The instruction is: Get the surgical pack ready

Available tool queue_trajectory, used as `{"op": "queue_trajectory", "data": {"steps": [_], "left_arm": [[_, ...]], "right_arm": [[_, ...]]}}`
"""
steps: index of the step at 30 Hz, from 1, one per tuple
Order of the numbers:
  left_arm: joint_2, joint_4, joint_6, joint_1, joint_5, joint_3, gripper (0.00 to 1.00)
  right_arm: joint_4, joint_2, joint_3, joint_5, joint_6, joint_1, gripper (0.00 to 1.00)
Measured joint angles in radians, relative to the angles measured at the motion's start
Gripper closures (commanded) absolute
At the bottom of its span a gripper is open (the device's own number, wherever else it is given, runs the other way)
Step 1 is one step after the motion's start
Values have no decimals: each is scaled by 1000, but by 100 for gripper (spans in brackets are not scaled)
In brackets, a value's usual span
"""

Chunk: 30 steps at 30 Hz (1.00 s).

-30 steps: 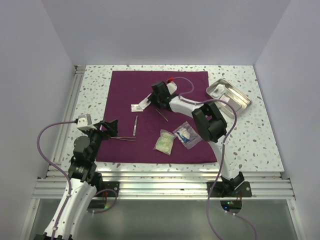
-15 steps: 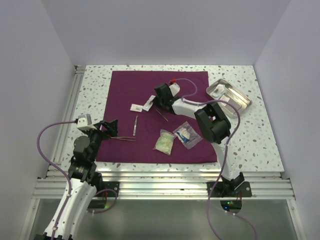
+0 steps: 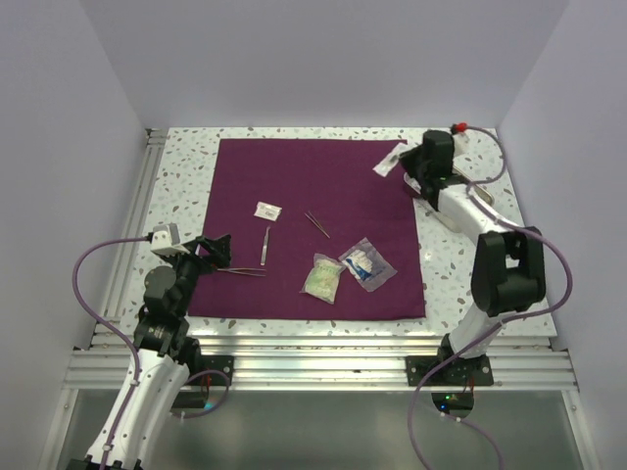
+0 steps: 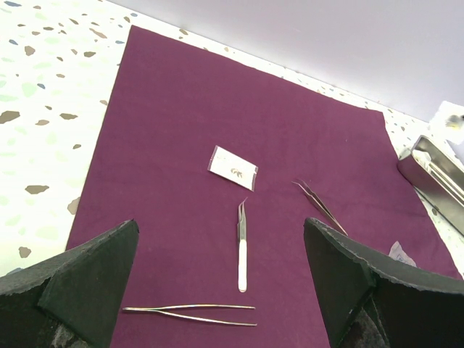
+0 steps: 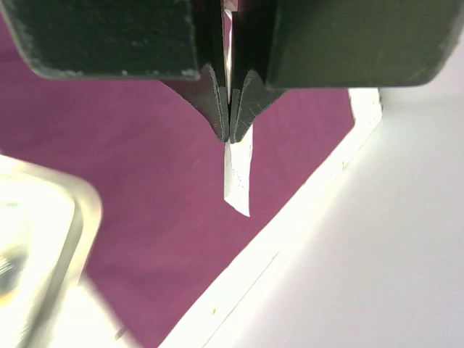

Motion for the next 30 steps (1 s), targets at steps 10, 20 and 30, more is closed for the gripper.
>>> {"op": "queue_trajectory", "data": {"steps": [10,20,30], "left_arm": [[-1,0,0,0,0,0,0],[-1,0,0,-1,2,0,0],[-2,0,0,-1,6,0,0]], "right_arm": [[-64,-26,-20,-191,-106,-350,100],[-110,139,46,-336,-194,-418,100],[-138,203,53,-334,-227,-416,71]]}}
